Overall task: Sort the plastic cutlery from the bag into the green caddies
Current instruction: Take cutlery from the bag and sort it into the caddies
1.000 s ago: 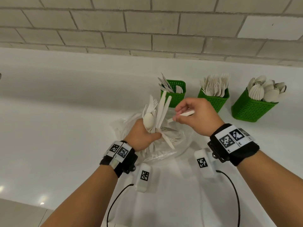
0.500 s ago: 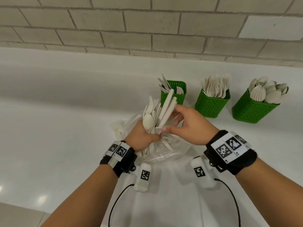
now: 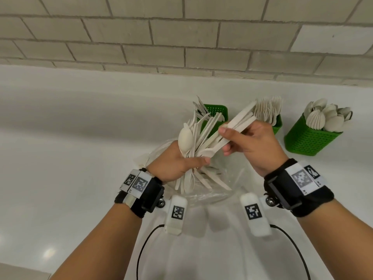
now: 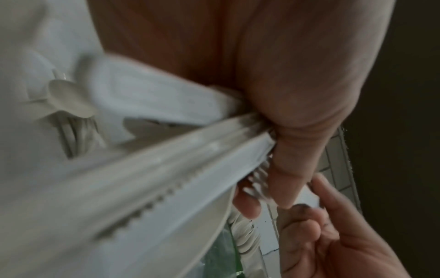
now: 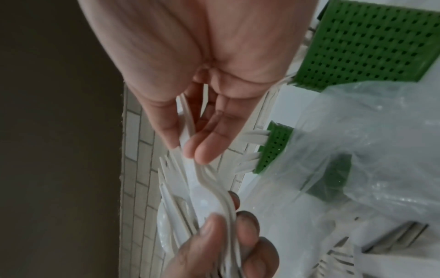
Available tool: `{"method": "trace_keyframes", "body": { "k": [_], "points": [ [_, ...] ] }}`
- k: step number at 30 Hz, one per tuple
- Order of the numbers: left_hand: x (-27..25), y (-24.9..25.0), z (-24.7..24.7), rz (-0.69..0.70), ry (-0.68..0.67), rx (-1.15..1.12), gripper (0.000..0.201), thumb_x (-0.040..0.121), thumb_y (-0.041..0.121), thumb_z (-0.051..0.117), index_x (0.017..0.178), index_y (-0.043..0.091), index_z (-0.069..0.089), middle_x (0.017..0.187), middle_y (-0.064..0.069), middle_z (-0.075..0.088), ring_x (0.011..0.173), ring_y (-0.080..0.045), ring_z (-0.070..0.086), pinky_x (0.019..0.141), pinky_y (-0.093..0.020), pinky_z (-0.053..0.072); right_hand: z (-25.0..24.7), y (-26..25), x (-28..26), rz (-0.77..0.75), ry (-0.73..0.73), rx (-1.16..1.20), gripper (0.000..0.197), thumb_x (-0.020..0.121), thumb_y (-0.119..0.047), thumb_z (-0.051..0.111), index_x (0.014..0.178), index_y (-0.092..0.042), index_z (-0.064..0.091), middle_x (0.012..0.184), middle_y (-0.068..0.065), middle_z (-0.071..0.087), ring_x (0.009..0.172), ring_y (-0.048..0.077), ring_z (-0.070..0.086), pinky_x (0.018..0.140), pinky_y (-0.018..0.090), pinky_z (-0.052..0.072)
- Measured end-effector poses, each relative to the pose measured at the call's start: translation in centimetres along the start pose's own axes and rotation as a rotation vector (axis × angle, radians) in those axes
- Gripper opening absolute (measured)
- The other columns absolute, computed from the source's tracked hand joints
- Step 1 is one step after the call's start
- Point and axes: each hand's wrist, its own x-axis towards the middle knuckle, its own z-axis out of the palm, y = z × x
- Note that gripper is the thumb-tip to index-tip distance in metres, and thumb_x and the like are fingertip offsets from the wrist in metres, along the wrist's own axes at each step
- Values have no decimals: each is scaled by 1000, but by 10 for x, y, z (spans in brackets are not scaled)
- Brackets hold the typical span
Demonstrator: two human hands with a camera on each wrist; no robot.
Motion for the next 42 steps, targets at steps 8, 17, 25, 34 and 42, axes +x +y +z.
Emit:
{"method": "trace_keyframes", "body": {
  "k": [8,17,25,34,42],
  "points": [
    [7,12,-5,-30,-51,-1,42,81,12,76,122,11,64,116,-10,71,109,-28,66,92,-39,54,-24,-1,-2,51,89,170,12,81,-15,69,86,-4,69,74,10,72,54,14,62,53,25,56],
    [21,32,11,-87,-101,342,36,76,11,82,109,12,68,102,-2,74,96,-14,69,85,-27,55,-28,3,0,135,47,100,10,86,-7,68,90,2,69,76,14,71,52,14,62,52,25,56],
    [50,71,58,28,-225,672,27,85,20,73,108,11,66,98,-4,72,89,-17,67,80,-31,53,-64,-5,-10,160,16,298,32,77,-20,70,104,-6,63,74,3,67,44,9,49,43,23,49],
    [61,47,122,-138,-3,-289,28,91,4,59,118,3,65,99,-10,68,56,-16,58,54,-26,50,-137,-22,-24,91,243,291,9,92,-5,58,91,1,64,59,8,62,40,11,45,45,24,50],
    [72,16,163,-246,297,-809,6,94,17,58,95,12,62,72,-3,62,55,-13,51,55,-23,45,-169,-12,-37,30,441,424,9,91,-7,61,96,0,65,73,6,63,48,10,47,54,25,55]
  ]
}}
